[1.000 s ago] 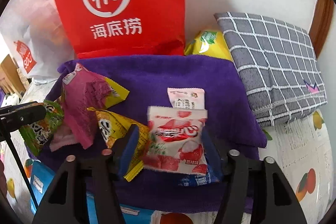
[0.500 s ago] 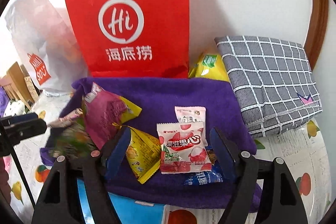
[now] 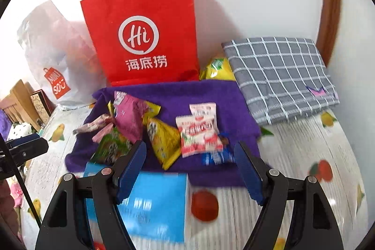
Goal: Organize snacks
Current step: 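Move both tools back past the blue tissue pack to the remaining snacks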
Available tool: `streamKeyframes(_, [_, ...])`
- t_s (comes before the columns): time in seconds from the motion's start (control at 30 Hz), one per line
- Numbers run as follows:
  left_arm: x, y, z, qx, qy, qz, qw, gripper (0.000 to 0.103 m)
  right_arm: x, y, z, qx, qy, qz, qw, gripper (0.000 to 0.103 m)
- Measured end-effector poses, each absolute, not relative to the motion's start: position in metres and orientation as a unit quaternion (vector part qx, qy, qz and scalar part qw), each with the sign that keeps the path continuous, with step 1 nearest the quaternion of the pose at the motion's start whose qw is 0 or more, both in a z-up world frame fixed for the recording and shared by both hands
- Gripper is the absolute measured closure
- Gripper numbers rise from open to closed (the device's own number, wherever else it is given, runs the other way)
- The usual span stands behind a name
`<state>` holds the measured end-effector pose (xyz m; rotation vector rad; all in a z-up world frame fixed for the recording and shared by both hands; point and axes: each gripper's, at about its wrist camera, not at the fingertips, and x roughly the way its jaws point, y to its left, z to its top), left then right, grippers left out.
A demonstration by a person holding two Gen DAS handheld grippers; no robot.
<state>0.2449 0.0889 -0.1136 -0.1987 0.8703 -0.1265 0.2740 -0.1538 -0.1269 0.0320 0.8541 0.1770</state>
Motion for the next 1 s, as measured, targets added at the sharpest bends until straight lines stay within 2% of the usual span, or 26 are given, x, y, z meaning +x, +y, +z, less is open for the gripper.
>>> streamKeyframes(0.23, [0.208,0.099,-0.114,-0.110,0.418,-0.060,0.900,0.034,0.222,-0.151,-0.119,0.007,0.419,0.094,0.903,0.026])
streamKeyframes(0.53, [0.166,0.108,-0.124,-0.120,0.419,-0.042,0.899,0.034,0.163,-0.136,-0.135,0.014,0.440,0.142,0.886,0.033])
streamKeyframes(1.0, [0.122,0.095,-0.129,-0.118,0.418,-0.041,0.900,0.034,0.073,-0.129,-0.162,0.025,0.462,0.229,0.856,0.032])
